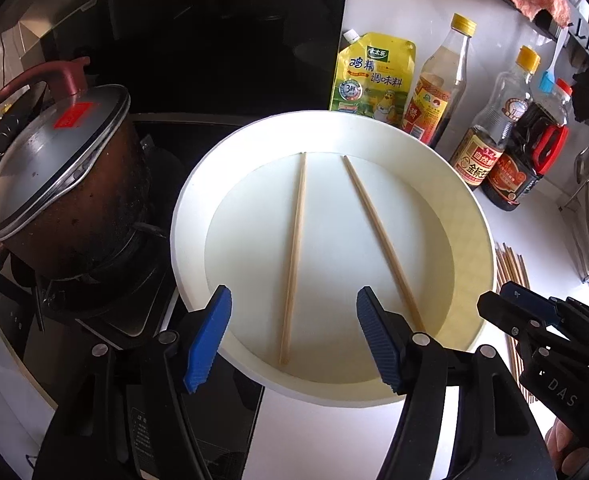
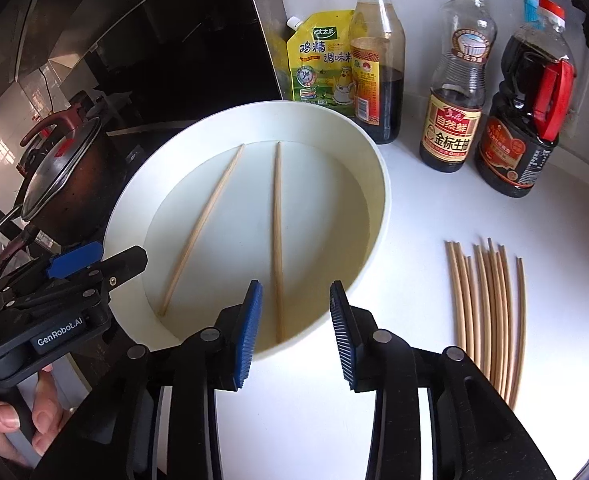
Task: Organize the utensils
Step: 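Withdraw the right tool from the basin back toward the chopsticks, then lower the right tool and pinch another chopstick from the row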
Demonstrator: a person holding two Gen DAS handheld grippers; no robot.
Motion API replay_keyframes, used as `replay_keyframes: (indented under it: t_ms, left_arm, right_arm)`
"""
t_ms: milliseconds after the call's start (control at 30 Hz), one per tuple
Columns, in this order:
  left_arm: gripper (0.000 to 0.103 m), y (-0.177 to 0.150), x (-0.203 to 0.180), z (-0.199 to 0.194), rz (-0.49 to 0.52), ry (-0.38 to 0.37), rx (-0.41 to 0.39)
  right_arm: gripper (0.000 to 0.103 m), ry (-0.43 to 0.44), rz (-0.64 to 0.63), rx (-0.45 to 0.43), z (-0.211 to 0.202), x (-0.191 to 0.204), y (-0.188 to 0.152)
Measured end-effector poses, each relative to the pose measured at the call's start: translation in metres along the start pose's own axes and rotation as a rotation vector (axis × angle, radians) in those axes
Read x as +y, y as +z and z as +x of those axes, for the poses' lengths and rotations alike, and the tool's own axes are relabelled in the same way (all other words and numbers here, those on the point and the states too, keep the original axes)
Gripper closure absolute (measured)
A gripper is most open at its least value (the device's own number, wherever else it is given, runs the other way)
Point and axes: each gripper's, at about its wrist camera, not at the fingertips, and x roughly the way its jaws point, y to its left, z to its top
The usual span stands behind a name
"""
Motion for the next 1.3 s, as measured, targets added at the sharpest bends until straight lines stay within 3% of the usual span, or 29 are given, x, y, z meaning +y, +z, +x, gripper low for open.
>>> replay_keyframes:
  t_ms: [767,1067,1233,1300]
  left_arm:
    - [0.033,-0.055,-0.102,-0.029,0.072,-0.042,0.020]
    - [0.029,-0.069,-0.157,-0.030,0.141,-0.104,0.024]
    - [0.015,-0.074,-0.185,-0.023,0.140,-0.128,0.027]
    - [0.014,-0.076,-0.193,-0.019,0.133,-0.138,0.032]
  right_arm:
    - [0.063,-0.068,0.038,-0.035,-0.071,-0.090,-0.067]
    - [0.060,-0.149,0.114,-0.034,-0.083,-0.149,-0.095]
    - [0.053,-0.189,0.137,-0.020,-0.082,-0.177,-0.109]
    - [0.052,-0.203,0.140,-0.006,-0.078,-0.187,-0.114]
